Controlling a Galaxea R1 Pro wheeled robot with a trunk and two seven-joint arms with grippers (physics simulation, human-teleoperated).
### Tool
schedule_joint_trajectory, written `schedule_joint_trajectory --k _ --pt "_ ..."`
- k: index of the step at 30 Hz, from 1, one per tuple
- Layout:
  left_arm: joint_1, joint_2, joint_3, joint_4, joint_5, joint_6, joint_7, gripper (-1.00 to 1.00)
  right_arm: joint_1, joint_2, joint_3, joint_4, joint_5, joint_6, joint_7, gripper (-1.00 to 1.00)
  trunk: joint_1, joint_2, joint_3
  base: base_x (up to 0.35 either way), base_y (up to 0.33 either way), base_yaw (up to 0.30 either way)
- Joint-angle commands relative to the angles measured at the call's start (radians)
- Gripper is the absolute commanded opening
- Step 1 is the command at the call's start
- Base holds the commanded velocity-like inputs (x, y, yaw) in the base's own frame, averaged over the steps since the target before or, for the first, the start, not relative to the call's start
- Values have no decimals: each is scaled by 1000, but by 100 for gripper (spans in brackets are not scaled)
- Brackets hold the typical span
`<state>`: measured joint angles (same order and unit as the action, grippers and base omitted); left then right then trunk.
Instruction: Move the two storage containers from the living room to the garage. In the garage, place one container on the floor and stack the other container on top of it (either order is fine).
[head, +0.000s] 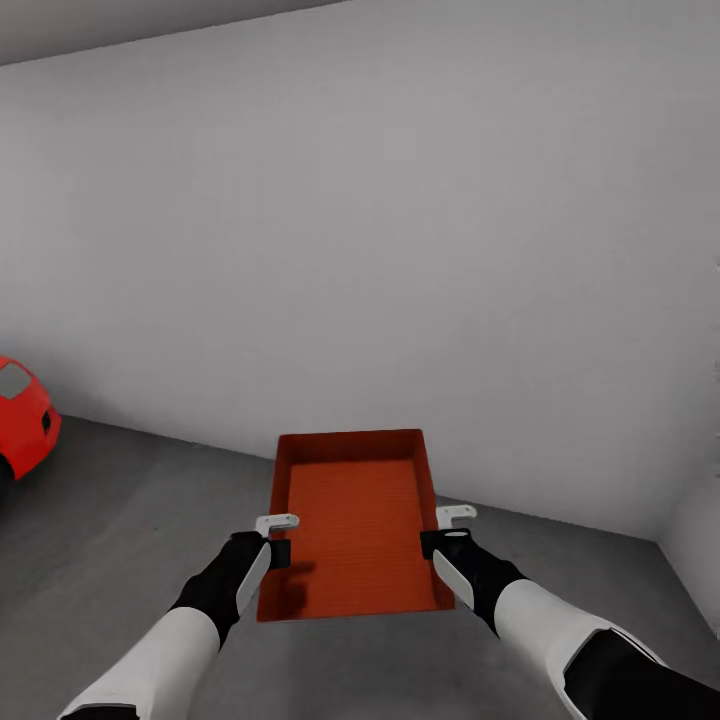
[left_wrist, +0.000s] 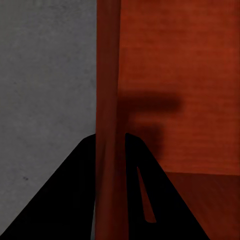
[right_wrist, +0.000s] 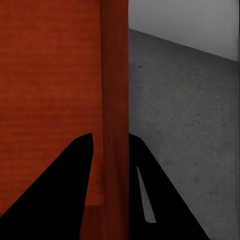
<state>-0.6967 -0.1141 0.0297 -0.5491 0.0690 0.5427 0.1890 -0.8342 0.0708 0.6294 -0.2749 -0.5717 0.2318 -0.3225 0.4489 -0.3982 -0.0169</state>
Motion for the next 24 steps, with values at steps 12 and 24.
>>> schedule_joint_trajectory --k 12,24 --pt "0 1 7 -2 -18 10 10 -100 -2 -11 -17 -3 26 8 -36 -100 1 -2 -2 321 0 -285" --pt "0 1 7 -3 -18 10 10 -100 -2 -11 -17 -3 26 8 -36 -100 1 -2 -2 100 0 -284"
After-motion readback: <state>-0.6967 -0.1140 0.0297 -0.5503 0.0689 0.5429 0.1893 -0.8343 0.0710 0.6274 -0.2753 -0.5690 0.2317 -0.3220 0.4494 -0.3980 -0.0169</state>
